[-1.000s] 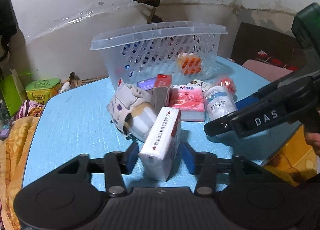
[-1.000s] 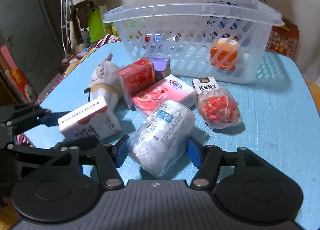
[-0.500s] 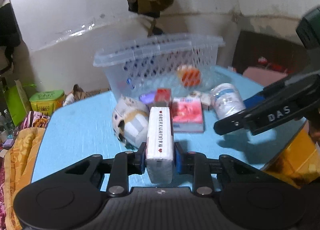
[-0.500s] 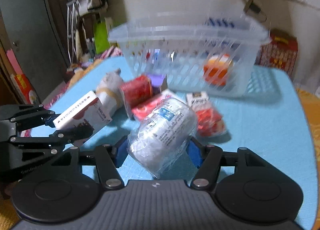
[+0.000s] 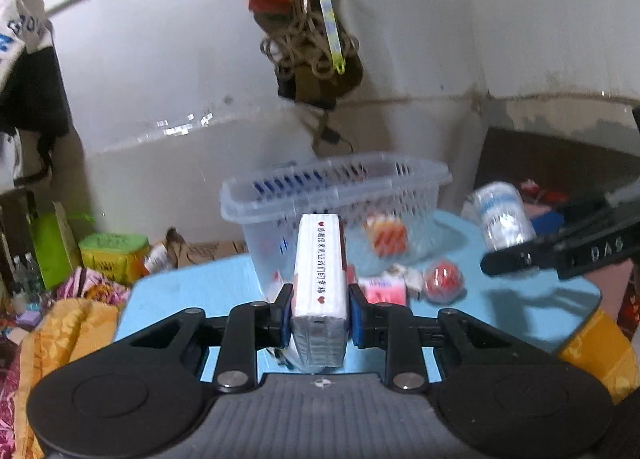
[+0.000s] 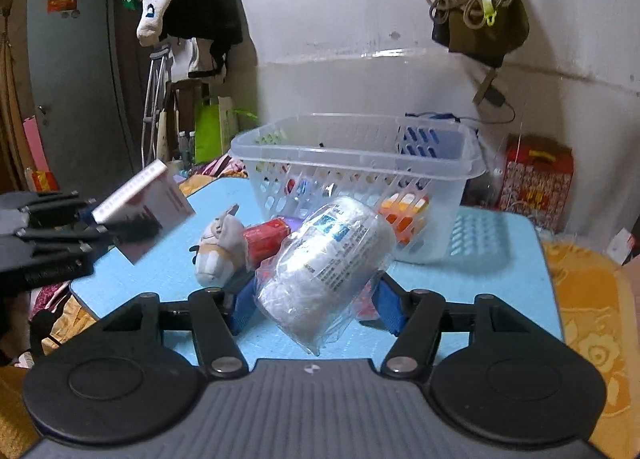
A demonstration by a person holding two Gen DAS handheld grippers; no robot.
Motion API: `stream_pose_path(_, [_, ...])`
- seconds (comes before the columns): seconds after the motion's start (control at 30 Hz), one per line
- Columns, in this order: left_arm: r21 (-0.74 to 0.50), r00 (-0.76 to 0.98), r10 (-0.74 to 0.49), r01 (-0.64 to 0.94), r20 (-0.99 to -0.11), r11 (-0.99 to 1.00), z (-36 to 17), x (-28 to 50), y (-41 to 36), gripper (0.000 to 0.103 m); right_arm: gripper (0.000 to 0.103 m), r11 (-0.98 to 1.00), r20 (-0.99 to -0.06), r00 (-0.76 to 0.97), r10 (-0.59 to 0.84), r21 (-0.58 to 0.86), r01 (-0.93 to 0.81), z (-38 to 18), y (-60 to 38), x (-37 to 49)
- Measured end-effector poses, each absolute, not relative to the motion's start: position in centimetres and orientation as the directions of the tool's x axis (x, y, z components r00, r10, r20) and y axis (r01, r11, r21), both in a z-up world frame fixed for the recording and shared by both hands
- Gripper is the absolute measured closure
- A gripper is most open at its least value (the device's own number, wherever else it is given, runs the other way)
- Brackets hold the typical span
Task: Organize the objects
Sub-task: 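Lower the pill bottle and white box into the basket and release both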
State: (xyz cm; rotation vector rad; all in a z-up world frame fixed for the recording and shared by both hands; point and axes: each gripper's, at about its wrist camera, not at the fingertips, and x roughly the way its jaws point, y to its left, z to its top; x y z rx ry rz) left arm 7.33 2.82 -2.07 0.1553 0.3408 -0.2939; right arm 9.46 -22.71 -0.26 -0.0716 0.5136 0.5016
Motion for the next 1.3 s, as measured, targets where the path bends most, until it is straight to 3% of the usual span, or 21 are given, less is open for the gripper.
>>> stream_pose_path(0.6, [0.048, 0.908, -0.269, 0.299, -0.322, 0.953, 0.9, 9.8, 1.2, 0.072, 0.039, 0.885, -0.382, 0.811, 0.443, 0.042, -0.463, 1.3, -24.6, 9.9])
stream_pose_path(0.83, [0.032, 0.922, -0.259, 0.280, -0.288, 0.959, 4.1, 12.8, 0.3, 0.072, 0.039, 0.893, -0.307, 0.846, 0.437, 0.037, -0.448, 5.3, -24.7, 13.3])
stream_pose_path(0.93, [0.033, 0.914, -0.253, 0.277, -0.316, 0.960, 5.8, 15.3, -0.2, 0.072, 0.039, 0.898, -0.264, 0.870, 0.417, -0.025, -0.439, 7.8, -24.0, 15.7])
stream_pose_path(1.07, [0.029, 0.914, -0.217, 0.241, -0.342, 0.970, 6.9, 19.2, -0.9, 0.072, 0.039, 0.894, -0.300, 0.859, 0.414, -0.046, -0.446, 8.2, -23.1, 20.2])
stream_pose_path(1.3, [-0.046, 0.873, -0.204, 0.205, -0.443, 0.978, 4.9, 25.8, -1.4, 0.072, 0.039, 0.896, -0.356, 0.863, 0.359, -0.127, -0.425, 4.3, -21.8, 24.9])
